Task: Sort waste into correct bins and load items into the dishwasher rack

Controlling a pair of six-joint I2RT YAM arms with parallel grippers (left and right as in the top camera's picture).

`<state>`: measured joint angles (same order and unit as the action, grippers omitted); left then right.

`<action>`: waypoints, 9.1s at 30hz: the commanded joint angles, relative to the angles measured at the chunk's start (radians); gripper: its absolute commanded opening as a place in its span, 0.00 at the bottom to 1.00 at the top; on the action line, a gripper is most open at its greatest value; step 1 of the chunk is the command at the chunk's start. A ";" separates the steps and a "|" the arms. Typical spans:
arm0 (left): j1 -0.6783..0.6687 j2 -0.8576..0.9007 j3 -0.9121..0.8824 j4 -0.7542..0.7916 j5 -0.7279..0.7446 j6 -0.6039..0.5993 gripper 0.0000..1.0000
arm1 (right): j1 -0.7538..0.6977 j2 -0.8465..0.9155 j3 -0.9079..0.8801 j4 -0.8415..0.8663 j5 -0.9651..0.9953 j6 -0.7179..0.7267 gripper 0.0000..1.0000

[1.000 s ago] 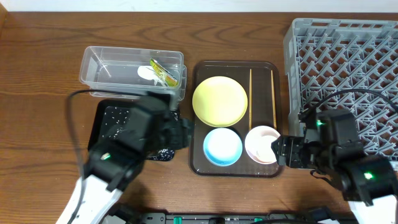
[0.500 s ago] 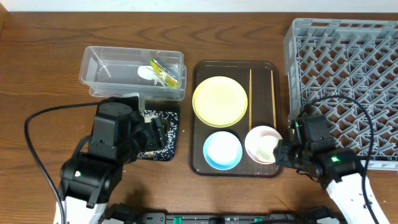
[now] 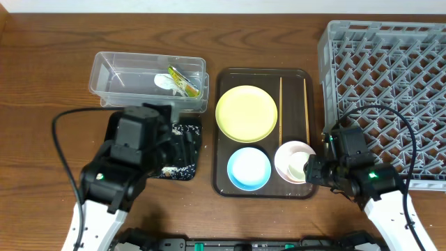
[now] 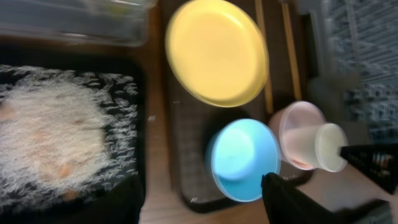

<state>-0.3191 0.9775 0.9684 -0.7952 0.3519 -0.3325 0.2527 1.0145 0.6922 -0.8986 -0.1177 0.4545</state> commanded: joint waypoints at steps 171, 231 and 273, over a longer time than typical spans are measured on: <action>0.088 0.192 0.031 0.644 1.200 -0.032 0.61 | -0.409 0.225 0.480 -0.400 -0.040 -0.171 0.85; 0.111 -0.149 0.032 -0.087 -0.047 0.043 0.89 | -0.173 -0.045 0.482 -0.246 -0.275 -0.336 0.99; 0.128 -0.974 -0.964 0.738 -0.233 0.246 0.92 | -0.173 -0.045 0.482 -0.246 -0.275 -0.336 0.99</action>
<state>-0.1963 0.0124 0.0368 -0.0532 0.1265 -0.1024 0.0715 0.9688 1.1622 -1.1435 -0.3920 0.1112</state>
